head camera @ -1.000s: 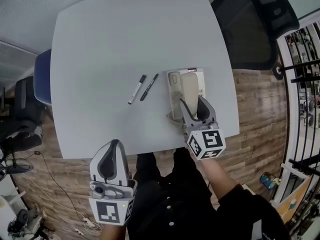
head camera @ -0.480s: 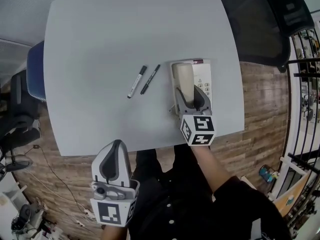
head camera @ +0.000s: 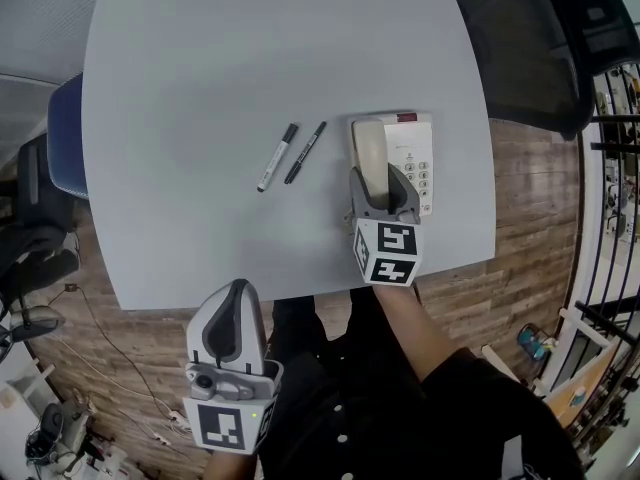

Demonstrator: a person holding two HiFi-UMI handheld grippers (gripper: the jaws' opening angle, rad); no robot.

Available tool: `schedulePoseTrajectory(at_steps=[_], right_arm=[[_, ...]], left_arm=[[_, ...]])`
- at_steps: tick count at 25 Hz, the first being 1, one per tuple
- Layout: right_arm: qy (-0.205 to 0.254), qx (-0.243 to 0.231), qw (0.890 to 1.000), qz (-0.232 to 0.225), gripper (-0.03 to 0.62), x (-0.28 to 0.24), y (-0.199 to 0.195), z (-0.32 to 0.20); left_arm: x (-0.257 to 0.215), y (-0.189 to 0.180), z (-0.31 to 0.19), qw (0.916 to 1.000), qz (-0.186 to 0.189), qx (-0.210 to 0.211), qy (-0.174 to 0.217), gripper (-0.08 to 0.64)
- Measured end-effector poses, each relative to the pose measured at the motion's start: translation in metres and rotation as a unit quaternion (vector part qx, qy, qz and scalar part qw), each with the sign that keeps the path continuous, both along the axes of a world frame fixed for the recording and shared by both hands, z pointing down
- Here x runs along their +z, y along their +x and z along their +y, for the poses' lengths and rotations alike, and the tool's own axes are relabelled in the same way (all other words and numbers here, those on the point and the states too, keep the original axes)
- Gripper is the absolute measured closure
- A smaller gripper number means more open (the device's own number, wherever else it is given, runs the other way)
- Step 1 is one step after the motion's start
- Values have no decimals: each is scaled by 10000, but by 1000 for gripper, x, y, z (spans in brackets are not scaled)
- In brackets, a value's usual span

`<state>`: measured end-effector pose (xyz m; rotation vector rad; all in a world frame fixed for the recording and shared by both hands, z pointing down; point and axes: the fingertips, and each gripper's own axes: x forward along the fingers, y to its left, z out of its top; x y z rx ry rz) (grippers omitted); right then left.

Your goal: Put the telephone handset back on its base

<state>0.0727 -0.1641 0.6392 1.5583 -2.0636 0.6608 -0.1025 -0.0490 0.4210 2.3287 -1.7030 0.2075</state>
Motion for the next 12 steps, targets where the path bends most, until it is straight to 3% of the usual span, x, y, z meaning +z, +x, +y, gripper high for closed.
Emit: schedulePoseTrajectory(at_steps=[12], right_arm=[[46,97,9999,118,359,10,1,-2]], left_arm=[[8,-3,1,9999,55,20,-135,548]])
